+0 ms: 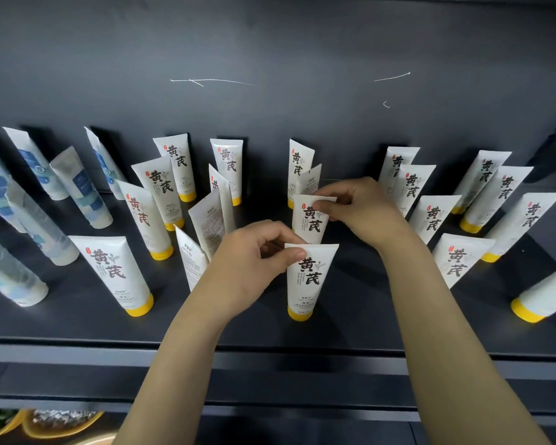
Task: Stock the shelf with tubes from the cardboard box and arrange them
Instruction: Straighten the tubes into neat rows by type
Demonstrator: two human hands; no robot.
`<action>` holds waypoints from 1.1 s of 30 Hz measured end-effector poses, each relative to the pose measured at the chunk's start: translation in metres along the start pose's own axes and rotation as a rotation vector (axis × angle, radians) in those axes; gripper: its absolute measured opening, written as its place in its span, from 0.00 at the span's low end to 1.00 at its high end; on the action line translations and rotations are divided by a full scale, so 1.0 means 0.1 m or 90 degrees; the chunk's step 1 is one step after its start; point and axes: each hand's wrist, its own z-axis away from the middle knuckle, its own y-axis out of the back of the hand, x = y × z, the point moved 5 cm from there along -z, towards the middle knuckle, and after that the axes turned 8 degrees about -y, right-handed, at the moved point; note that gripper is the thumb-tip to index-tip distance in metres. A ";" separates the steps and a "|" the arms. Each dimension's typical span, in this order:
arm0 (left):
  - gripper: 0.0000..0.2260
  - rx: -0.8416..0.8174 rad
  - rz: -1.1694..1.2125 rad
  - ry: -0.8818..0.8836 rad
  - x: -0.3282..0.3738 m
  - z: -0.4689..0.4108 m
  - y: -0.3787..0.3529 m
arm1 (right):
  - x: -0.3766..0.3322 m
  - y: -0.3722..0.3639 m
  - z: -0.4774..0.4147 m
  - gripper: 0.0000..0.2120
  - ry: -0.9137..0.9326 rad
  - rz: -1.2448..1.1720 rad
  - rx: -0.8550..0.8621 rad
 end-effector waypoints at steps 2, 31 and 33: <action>0.03 0.008 -0.005 -0.007 0.01 0.00 0.00 | 0.01 0.00 0.00 0.10 -0.008 -0.008 -0.001; 0.06 0.047 -0.010 -0.051 0.04 -0.14 -0.06 | -0.38 0.00 -0.18 0.06 -0.034 0.192 -0.248; 0.05 0.056 -0.027 -0.055 0.05 -0.15 -0.05 | -0.38 0.00 -0.18 0.06 -0.028 0.197 -0.245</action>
